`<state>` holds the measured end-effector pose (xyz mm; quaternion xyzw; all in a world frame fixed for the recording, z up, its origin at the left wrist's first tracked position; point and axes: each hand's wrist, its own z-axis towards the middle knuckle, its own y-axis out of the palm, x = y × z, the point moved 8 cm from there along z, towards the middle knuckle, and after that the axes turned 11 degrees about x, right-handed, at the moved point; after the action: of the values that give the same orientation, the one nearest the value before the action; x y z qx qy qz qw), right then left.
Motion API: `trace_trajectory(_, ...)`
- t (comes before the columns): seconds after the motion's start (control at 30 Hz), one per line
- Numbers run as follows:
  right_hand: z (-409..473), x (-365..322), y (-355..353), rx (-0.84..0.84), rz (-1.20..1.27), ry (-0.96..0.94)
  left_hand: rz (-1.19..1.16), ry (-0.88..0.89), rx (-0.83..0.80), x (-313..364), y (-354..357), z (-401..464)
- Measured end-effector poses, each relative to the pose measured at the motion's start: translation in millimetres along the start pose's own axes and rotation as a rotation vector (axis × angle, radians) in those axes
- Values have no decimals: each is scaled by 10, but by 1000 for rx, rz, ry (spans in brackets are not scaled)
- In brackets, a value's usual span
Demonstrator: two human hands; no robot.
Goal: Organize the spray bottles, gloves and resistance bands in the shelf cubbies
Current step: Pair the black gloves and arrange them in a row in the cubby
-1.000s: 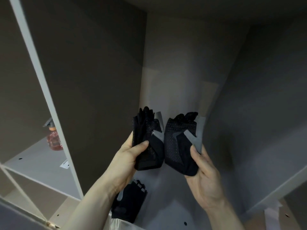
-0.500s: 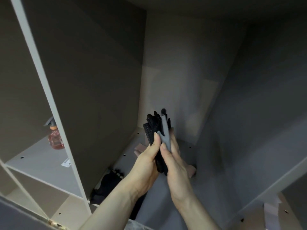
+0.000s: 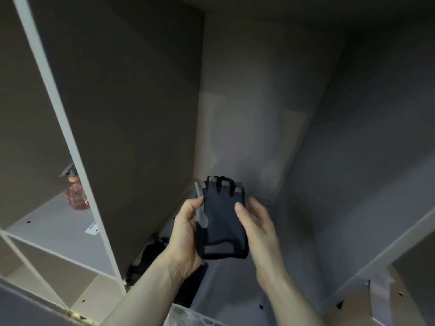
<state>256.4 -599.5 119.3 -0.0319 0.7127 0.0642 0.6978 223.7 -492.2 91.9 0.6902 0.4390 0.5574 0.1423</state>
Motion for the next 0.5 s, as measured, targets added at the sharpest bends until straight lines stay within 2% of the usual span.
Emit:
trace_trajectory(0.07, 3, 106, 3, -70, 56, 113, 63, -28, 54, -70, -73, 14)
trace_trajectory(0.2, 30, 258, -134, 39, 127, 98, 210, -47, 103, -193, -182, 44)
trace_trajectory(0.33, -10, 458, -107, 5, 98, 84, 358, 141, 134, -207, -270, 64)
trace_trajectory(0.5, -68, 424, -156, 101, 148, -77, 347, 317, 119, -129, -183, -3)
